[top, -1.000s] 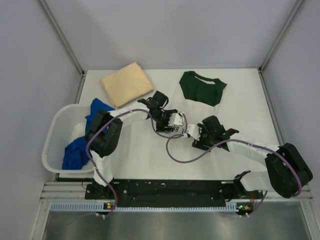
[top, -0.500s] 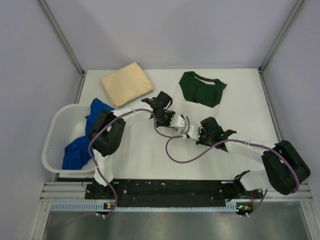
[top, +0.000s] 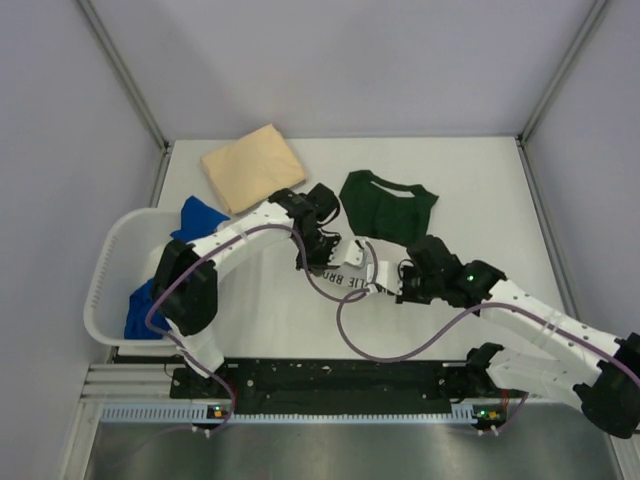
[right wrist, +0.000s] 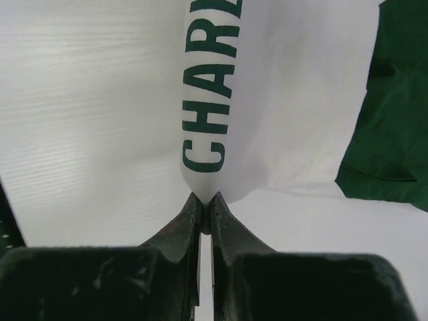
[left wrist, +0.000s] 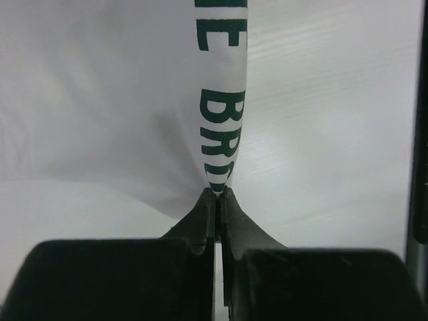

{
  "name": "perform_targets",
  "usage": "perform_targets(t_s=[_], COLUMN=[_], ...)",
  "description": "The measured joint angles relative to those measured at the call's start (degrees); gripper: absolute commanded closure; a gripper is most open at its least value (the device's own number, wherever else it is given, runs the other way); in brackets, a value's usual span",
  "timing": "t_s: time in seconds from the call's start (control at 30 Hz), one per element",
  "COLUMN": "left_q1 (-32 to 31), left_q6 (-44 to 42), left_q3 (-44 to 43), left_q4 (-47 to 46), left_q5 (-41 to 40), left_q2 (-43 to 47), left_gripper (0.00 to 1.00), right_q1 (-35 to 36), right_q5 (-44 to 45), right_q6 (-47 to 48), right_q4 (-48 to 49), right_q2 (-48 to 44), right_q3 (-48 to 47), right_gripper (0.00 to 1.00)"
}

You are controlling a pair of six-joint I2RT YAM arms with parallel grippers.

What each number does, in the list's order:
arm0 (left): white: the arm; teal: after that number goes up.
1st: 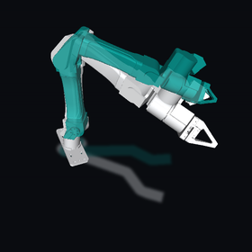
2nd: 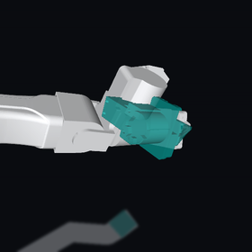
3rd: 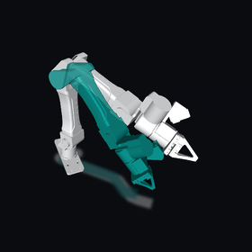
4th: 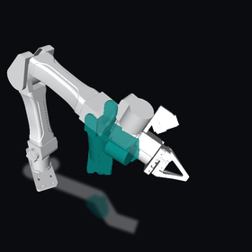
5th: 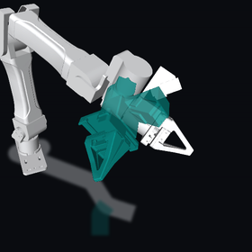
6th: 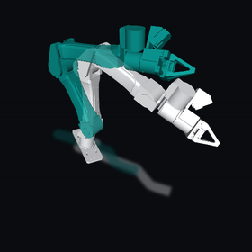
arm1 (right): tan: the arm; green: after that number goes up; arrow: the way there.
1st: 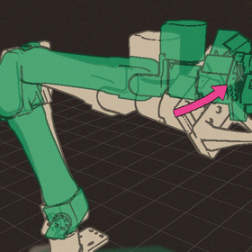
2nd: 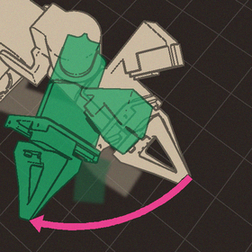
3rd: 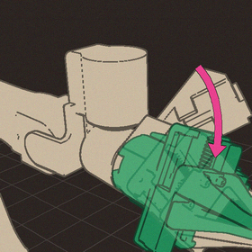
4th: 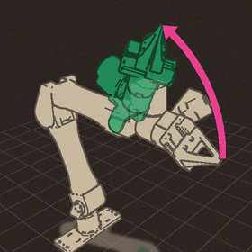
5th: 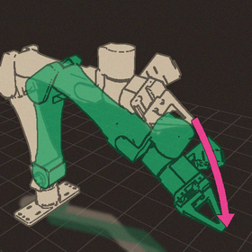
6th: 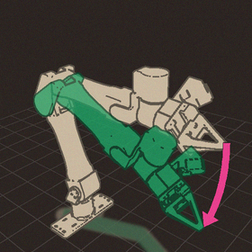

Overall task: Fold and stack the t-shirts
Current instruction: Fold the long partially folded tshirt into a neat square

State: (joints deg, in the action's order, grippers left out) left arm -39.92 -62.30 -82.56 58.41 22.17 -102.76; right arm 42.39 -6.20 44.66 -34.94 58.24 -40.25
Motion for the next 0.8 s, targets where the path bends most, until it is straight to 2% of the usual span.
perform_targets(t_s=[0.23,0.33,0.5,0.6,0.7,0.8], left_q1=[0.04,0.02,0.59,1.53,2.73,3.82], left_q6=[2.91,4.39,8.37,11.08,13.27,15.32], left_q3=[-1.03,-4.46,-13.46,-17.25,-21.66,-28.52], left_q4=[13.53,16.02,17.27,17.46,18.29,17.88], left_q5=[5.38,6.67,5.18,3.15,1.09,-0.83], left_q2=[7.87,9.18,9.29,8.90,5.79,-0.98], left_gripper=[1.00,1.00,1.00,1.00,1.00,1.00], right_q1=[3.76,3.89,3.52,-0.48,-8.98,-17.00], right_q5=[-6.16,-8.13,-9.62,-10.84,-12.50,-13.75], right_q6=[-2.45,-4.00,-5.90,-6.80,-8.11,-10.45], right_q4=[-16.85,-21.99,-24.63,-24.04,-20.55,-13.94], right_q2=[-3.96,-5.07,-5.51,-4.24,-2.14,0.74], right_q3=[-11.50,-16.26,-20.48,-21.44,-21.24,-20.48], right_gripper=[1.00,1.00,1.00,1.00,1.00,1.00])
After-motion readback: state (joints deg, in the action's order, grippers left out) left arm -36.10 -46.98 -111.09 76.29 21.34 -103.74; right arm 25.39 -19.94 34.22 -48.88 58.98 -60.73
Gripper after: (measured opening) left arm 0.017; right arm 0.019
